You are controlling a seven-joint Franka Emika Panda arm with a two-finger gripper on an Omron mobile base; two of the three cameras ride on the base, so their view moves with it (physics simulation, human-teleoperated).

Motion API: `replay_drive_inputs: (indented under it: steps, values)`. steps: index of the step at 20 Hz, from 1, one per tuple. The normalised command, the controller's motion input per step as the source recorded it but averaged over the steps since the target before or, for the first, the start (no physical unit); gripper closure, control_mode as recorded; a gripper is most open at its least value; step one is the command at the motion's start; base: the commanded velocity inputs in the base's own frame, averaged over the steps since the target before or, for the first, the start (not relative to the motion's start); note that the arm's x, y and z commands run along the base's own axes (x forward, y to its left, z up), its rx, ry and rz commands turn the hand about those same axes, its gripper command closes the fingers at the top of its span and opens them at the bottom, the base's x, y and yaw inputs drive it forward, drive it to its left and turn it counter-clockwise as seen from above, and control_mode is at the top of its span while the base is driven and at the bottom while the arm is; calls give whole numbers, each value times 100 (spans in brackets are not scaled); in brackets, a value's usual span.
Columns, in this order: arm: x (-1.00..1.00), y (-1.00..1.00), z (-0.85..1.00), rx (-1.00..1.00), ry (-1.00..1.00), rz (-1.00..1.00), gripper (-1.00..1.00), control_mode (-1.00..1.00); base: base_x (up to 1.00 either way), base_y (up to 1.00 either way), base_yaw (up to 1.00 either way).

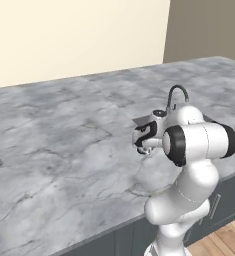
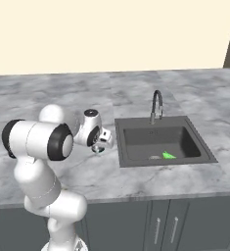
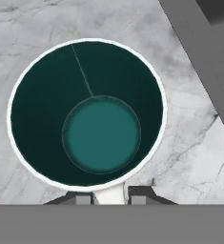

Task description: Clear the mugs and bowl far away from the sink.

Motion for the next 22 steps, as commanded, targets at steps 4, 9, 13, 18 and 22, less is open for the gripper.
replay_drive_inputs:
  steps: [4, 9, 13, 18, 22]
  values:
    - [-4, 11, -28, 0, 1, 0, 100, -100, 0, 0, 0]
    - [-17, 10, 51, 0, 0, -3, 100, -100, 0, 0, 0]
    - [-26, 16, 100, 0, 1, -25, 100, -100, 0, 0, 0]
    - [-49, 13, 100, 9, 18, -28, 100, -100, 0, 0, 0]
    - [-100, 0, 86, 11, -4, 8, 100, -100, 0, 0, 0]
